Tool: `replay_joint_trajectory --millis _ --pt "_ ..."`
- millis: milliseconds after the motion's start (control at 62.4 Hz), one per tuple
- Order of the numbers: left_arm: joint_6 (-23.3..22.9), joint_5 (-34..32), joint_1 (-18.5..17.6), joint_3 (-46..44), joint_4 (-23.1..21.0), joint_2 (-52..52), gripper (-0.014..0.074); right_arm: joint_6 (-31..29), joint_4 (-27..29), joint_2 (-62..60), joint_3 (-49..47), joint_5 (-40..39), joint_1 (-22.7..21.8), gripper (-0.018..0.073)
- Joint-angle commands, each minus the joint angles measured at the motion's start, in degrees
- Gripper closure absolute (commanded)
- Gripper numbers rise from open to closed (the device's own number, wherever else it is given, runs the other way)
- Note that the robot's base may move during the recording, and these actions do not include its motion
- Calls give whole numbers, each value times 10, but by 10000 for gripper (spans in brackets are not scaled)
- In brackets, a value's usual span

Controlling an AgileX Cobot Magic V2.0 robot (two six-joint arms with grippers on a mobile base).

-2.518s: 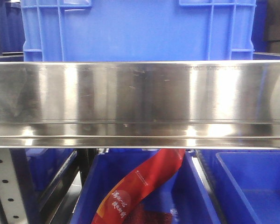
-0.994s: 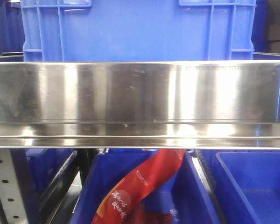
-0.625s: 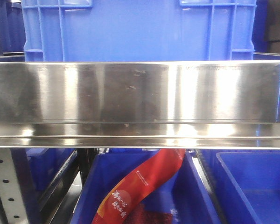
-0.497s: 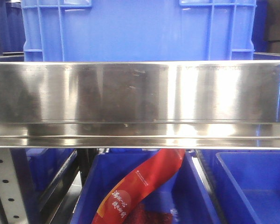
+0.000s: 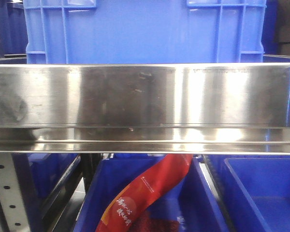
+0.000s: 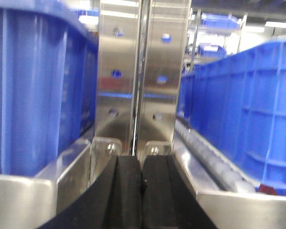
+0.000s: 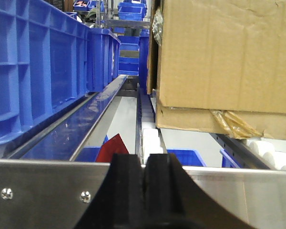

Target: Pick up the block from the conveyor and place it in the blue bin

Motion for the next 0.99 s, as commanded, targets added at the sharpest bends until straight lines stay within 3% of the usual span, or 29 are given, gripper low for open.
replay_joint_trajectory --millis 0,978 --pt "27 -15 2 2 -2 -3 707 -1 1 -2 0 -10 -1 721" --pt "40 -13 2 2 -15 -3 707 -1 1 -2 0 -10 -1 721"
